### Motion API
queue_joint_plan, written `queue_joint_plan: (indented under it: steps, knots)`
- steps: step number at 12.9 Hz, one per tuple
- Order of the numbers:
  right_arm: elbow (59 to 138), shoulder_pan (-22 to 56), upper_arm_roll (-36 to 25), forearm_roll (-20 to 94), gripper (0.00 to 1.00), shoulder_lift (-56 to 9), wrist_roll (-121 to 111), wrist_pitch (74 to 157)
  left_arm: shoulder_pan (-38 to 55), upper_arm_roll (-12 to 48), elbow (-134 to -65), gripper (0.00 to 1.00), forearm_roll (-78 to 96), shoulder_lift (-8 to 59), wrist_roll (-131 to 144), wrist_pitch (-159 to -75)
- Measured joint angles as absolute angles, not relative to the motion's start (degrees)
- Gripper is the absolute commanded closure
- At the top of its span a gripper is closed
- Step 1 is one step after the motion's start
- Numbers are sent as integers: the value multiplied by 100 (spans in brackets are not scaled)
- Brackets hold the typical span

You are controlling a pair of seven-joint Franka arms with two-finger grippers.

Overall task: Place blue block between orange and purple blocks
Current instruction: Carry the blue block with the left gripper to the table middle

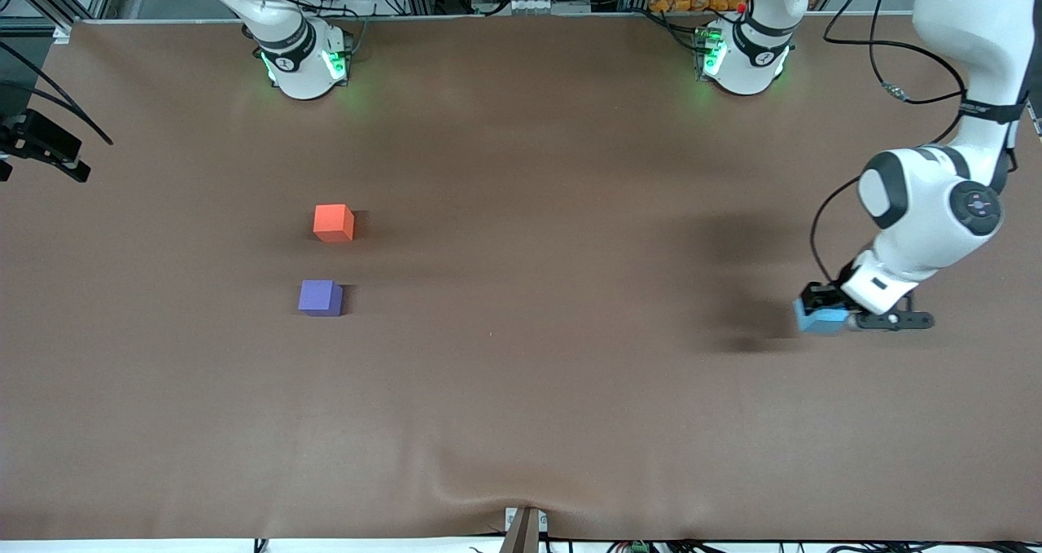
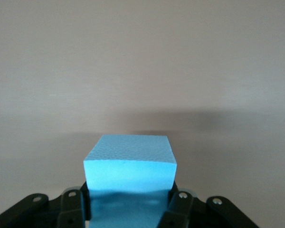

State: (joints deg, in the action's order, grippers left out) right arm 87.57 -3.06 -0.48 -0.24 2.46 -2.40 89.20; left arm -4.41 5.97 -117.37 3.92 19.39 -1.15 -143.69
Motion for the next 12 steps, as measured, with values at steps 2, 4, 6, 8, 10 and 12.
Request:
queue_joint_plan:
  steps: [2, 4, 6, 8, 10, 12]
  knots:
    - [8757, -309, -50, -18, 0, 246, -240, 8918, -8, 727, -11327, 100, 392, 1854, 639, -13671]
    - [8757, -313, -52, -16, 0, 246, -240, 8917, 573, 746, -10775, 100, 391, 1825, 1535, -13020]
    - [8756, -314, -52, -14, 0, 246, -240, 8916, 1211, 751, -10238, 100, 173, 1875, 2352, -12523]
    - [8755, -316, -53, -12, 0, 246, -240, 8916, 1921, 761, -9679, 100, -206, 2123, 2985, -12060]
    - [8754, -316, -55, -11, 0, 246, -240, 8915, 2609, 759, -9173, 100, -286, 2530, 3465, -11877]
    - [8754, -316, -53, -10, 0, 246, -240, 8915, 3115, 759, -8793, 100, -294, 2941, 3687, -11861]
